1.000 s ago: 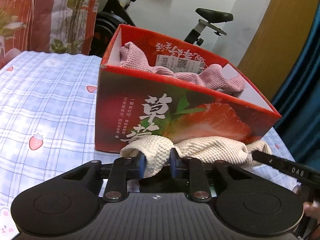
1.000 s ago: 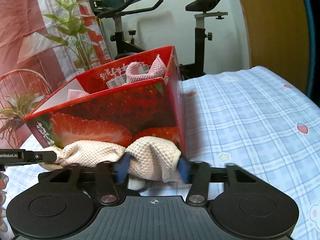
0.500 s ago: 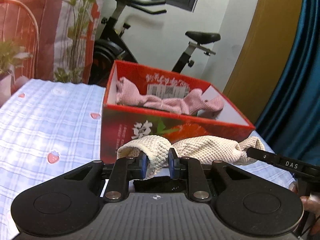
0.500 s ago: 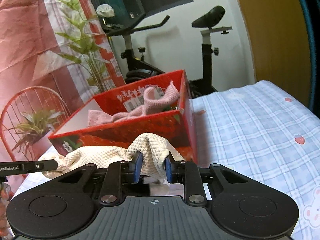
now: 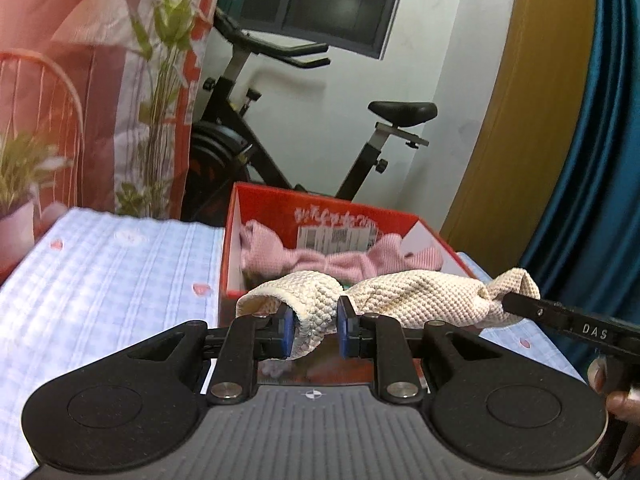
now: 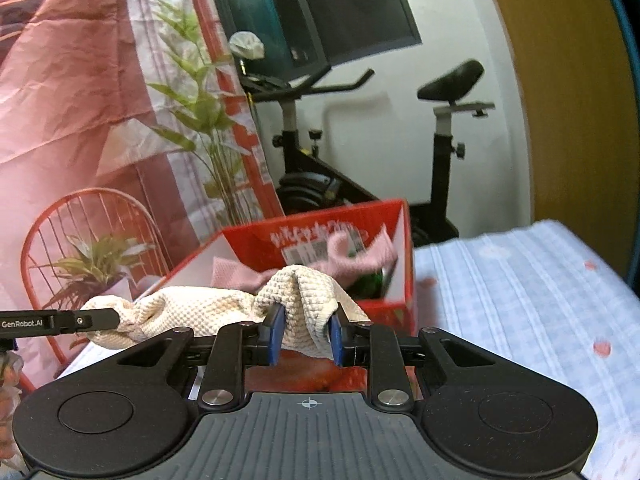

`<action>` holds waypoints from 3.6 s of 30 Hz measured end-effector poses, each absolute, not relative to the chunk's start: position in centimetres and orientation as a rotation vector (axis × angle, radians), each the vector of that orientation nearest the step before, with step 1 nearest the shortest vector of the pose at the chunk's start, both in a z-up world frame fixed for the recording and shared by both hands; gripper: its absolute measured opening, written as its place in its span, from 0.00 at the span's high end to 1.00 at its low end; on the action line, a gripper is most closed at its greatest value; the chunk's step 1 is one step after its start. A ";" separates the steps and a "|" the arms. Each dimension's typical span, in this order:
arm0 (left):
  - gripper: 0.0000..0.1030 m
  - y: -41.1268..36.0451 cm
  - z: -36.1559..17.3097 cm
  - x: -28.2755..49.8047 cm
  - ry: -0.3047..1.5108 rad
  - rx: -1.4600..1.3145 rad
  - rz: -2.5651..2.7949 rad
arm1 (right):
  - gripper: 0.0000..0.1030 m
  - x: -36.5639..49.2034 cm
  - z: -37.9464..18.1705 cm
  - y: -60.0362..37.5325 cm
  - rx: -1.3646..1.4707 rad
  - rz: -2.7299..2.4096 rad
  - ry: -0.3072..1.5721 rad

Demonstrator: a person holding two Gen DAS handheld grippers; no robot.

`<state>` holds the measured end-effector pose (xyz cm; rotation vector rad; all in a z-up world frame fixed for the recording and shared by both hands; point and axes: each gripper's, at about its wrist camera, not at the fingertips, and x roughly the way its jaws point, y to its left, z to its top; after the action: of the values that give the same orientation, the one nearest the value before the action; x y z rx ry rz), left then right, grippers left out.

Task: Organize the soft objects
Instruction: 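Lift the cream towel with both grippers and lower it into the box, then open both grippers to release the cream towel and withdraw, then close the left gripper on the black mesh glove while the right gripper grasps it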

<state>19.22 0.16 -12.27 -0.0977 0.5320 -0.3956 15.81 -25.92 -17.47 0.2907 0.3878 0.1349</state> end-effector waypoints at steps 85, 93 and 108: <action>0.03 -1.2 -14.1 23.3 0.665 -0.032 -0.442 | 0.07 21.7 -17.3 -25.2 0.115 0.132 0.456; 0.06 -0.4 -17.8 21.5 0.727 -0.087 -0.431 | 0.13 19.4 -21.2 -24.7 0.170 0.134 0.505; 0.36 -2.1 -23.6 21.4 0.853 -0.090 -0.427 | 0.30 20.3 -28.3 -22.0 0.165 0.120 0.636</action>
<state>21.40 -2.05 -23.64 -0.0898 0.8525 -0.4267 20.29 -21.96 -28.33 0.1648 0.6365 0.1200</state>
